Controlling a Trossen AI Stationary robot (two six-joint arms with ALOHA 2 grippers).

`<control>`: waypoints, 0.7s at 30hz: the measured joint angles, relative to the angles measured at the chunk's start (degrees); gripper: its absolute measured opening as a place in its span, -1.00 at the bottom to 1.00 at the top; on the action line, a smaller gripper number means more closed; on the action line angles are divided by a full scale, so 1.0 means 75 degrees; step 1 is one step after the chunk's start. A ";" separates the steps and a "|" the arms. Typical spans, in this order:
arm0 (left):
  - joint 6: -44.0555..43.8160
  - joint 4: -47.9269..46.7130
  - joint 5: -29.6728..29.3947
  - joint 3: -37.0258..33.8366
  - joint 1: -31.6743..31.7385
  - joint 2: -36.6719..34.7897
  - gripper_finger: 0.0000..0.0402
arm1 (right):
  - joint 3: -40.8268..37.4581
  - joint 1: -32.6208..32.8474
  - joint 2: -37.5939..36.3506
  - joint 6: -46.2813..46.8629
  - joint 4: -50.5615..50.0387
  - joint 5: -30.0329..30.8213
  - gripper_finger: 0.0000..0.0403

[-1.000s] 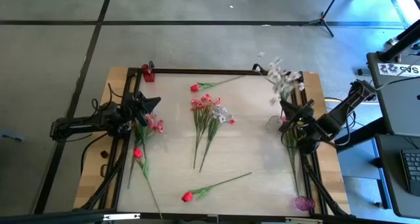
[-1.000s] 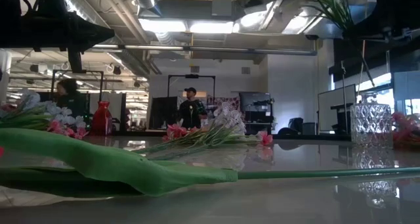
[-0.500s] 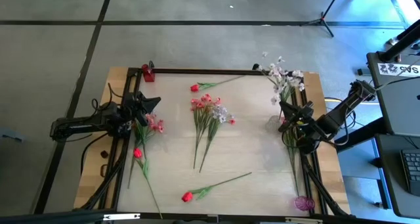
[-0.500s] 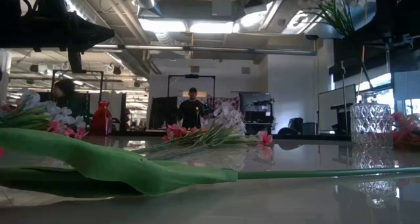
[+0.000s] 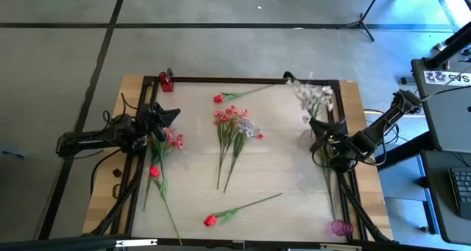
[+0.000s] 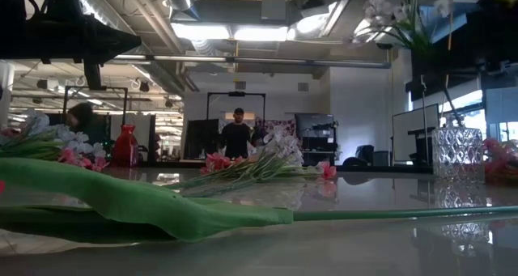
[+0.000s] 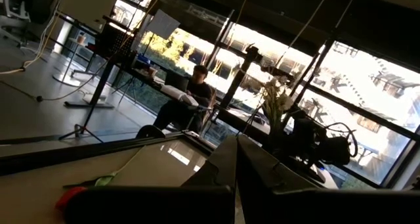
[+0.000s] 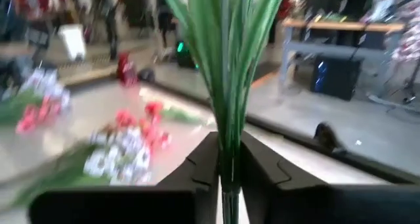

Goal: Sort flowers into vase by color
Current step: Put the top white flowers into the transparent vase, then put the right white flowers into the transparent vase

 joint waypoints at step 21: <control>-0.0002 -0.0003 0.0000 0.0001 0.0000 -0.0002 -1.00 | 0.2750 -0.0017 0.0054 0.0851 -0.3485 -0.4285 0.11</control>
